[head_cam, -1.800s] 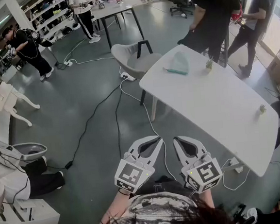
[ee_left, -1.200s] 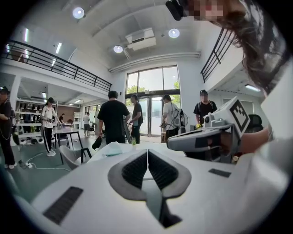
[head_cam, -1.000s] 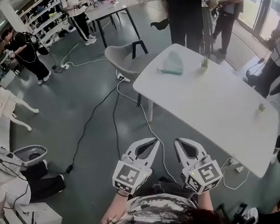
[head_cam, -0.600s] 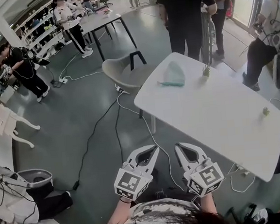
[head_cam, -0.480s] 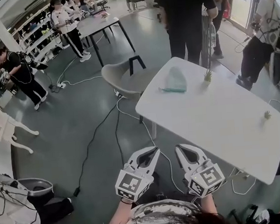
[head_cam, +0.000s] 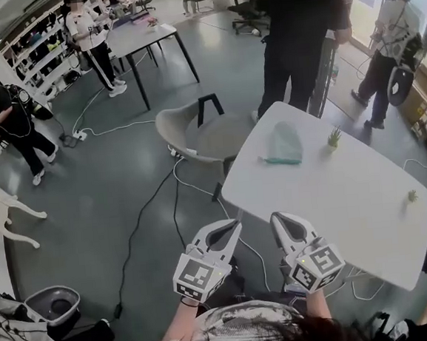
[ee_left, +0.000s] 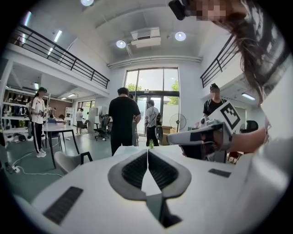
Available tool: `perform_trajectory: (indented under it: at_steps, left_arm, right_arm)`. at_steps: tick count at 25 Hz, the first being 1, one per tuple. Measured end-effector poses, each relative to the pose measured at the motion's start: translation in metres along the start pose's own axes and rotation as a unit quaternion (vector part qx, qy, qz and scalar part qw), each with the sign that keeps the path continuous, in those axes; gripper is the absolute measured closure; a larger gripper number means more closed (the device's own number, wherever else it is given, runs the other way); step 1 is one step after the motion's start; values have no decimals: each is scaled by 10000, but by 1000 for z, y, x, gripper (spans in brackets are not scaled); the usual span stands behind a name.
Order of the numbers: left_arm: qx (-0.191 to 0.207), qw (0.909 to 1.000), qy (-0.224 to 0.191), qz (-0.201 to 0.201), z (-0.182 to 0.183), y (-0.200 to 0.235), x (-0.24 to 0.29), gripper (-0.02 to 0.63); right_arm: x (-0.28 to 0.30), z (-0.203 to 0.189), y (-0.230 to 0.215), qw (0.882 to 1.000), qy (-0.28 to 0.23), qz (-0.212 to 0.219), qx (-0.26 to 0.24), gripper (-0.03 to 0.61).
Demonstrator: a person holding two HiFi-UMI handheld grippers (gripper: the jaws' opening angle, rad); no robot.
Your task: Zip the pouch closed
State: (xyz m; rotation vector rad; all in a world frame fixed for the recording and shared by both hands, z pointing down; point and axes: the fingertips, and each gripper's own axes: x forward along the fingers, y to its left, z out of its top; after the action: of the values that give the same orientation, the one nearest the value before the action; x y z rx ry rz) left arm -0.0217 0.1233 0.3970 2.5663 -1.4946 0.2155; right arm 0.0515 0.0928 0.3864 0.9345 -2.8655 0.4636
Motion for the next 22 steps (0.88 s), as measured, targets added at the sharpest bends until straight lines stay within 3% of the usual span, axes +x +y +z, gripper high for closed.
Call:
perform_trajectory:
  at_steps: [7, 22]
  left_arm:
    - [36, 9993, 107, -366, -9, 45, 14, 601]
    - [-160, 9952, 365, -892, -31, 58, 60, 601]
  right_arm:
    - [39, -1, -12, 9990, 90, -425, 137, 580]
    - [67, -18, -49, 9952, 548, -792, 177, 580]
